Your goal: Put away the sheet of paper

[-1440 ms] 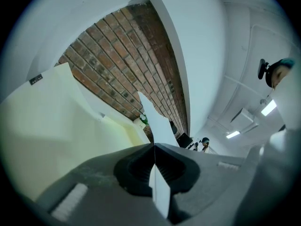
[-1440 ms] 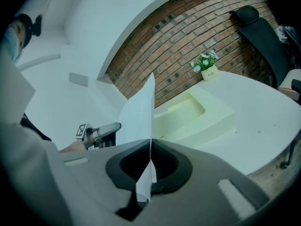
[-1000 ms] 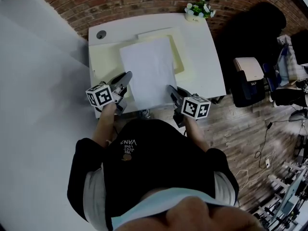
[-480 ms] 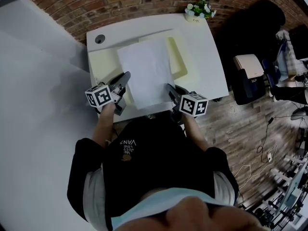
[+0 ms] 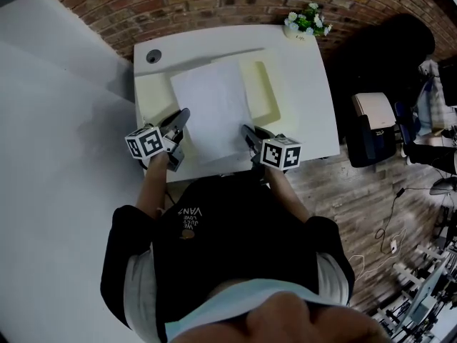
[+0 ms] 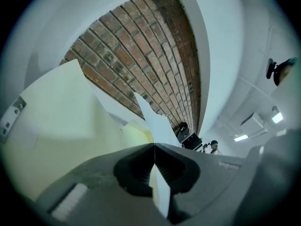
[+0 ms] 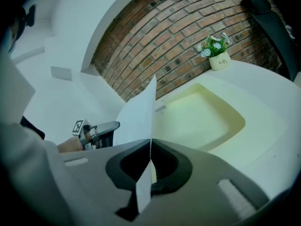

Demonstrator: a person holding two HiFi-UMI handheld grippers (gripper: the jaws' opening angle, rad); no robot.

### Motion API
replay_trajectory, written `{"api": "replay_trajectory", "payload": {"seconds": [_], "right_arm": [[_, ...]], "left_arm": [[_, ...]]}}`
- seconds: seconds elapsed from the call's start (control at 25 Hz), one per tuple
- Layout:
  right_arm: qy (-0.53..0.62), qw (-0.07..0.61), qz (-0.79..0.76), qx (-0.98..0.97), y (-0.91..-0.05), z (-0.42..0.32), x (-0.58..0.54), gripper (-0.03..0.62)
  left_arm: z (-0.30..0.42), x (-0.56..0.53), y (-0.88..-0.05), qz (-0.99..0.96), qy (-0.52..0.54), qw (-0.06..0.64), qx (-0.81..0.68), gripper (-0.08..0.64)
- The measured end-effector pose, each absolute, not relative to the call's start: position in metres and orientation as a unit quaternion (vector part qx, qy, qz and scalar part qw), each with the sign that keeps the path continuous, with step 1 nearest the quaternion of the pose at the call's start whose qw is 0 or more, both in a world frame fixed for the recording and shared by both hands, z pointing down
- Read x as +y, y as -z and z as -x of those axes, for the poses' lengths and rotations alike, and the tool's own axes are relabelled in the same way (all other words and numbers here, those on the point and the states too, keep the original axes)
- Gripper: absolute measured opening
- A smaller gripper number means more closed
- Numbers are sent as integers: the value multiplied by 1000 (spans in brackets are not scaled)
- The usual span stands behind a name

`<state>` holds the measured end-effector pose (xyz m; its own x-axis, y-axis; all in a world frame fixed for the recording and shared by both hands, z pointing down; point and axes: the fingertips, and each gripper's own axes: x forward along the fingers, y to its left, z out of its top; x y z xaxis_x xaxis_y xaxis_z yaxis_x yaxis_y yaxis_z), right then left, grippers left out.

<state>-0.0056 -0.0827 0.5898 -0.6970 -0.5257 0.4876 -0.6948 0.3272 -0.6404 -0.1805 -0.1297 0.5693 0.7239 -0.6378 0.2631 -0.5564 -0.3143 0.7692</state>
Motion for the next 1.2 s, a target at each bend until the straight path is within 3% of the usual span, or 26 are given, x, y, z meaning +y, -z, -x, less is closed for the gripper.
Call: {"api": "replay_trajectory", "payload": {"seconds": [1.2], "right_arm": [[-454, 172, -312, -817, -614, 24, -103, 37]], "left_arm": [[192, -145, -606, -781, 8, 471, -410, 0]]}}
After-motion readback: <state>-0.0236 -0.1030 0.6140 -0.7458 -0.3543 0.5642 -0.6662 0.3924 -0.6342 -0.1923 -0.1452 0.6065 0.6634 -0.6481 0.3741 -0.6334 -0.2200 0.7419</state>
